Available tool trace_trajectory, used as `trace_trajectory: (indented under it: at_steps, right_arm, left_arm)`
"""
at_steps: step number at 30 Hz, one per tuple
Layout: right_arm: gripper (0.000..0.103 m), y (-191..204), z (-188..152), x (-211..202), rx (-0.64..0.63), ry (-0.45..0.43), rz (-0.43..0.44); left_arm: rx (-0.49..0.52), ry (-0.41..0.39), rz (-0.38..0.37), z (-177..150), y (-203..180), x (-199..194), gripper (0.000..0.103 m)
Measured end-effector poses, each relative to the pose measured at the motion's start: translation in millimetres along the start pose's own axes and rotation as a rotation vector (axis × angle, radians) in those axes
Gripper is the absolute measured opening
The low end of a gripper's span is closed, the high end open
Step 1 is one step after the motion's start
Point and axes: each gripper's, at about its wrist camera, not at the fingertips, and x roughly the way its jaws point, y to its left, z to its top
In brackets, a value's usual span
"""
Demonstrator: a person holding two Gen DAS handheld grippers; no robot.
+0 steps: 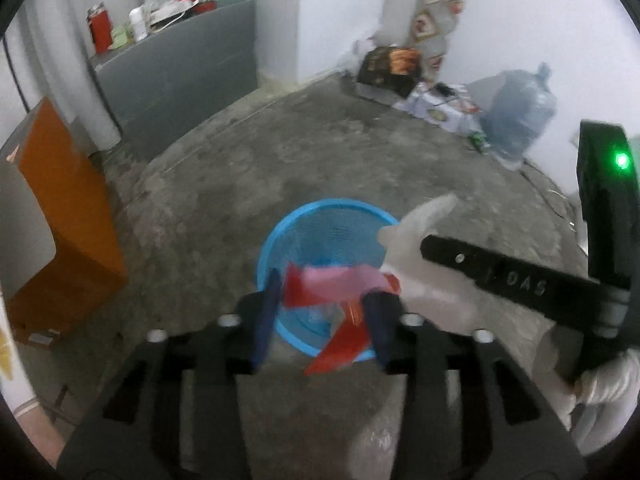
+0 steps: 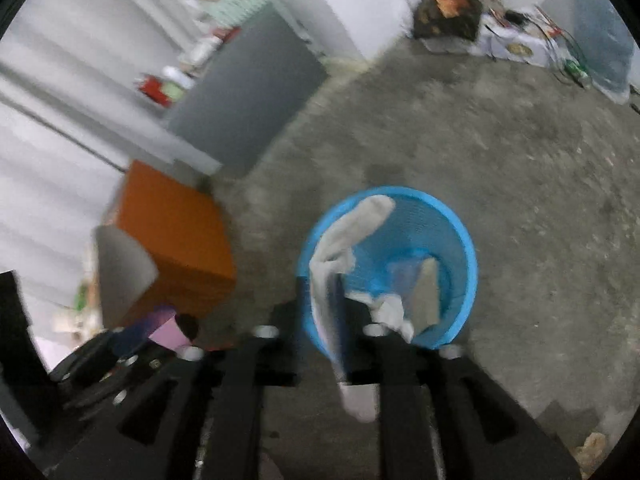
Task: Collect trash
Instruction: 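Carry the white tissue toward the blue basket with the right tool while the left tool holds the red wrapper, then open both tools over the blue basket, dropping tissue and red wrapper, then grasp the pink mesh sponge on the table with the right tool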
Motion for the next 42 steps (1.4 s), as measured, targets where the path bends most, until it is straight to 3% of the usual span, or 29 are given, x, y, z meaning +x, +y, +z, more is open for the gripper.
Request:
trace_trajectory:
  at_steps: [4, 11, 14, 17, 22, 26, 30, 34, 38, 42]
  right_arm:
    - [0.045, -13.4, -0.3, 18.0, 0.012, 0.002, -0.066]
    - [0.047, -7.1, -15.1, -8.5, -0.051, -0.094, -0.108]
    - [0.063, 8.3, -25.4, -39.9, -0.124, -0.189, -0.121]
    - [0.082, 28.2, -44.7, -78.9, -0.219, -0.289, -0.113]
    - [0.095, 78.1, -91.3, -127.2, -0.456, -0.364, -0.081]
    - [0.097, 132.4, -137.3, -162.0, -0.673, -0.389, 0.085]
    - [0.097, 183.6, -169.2, -179.1, -0.766, -0.358, 0.254]
    - [0.097, 256.6, -206.2, -175.0, -0.920, -0.283, 0.391]
    - [0.097, 315.2, -235.3, -151.5, -1.035, -0.195, 0.422]
    - [0.096, 363.4, -255.6, -116.2, -1.177, -0.113, 0.386]
  left_arm:
    - [-0.077, -0.009, -0.027, -2.3, 14.6, 1.1, 0.056]
    - [-0.053, -0.110, -0.061, -5.8, 31.8, -55.7, 0.057]
    - [-0.073, -0.158, -0.141, -14.4, 51.7, -106.6, 0.058]
    - [-0.071, -0.228, -0.175, -35.9, 79.8, -172.8, 0.065]
    - [-0.160, -0.380, -0.092, -98.1, 149.4, -279.9, 0.071]
    - [-0.254, -0.459, 0.005, -161.8, 197.0, -339.0, 0.071]
    - [-0.307, -0.472, 0.030, -216.0, 215.3, -371.2, 0.071]
    - [-0.289, -0.482, 0.026, -261.9, 215.9, -388.2, 0.071]
    - [-0.235, -0.482, 0.051, -296.6, 205.2, -389.8, 0.072]
    - [-0.174, -0.477, 0.106, -320.1, 192.5, -381.4, 0.072]
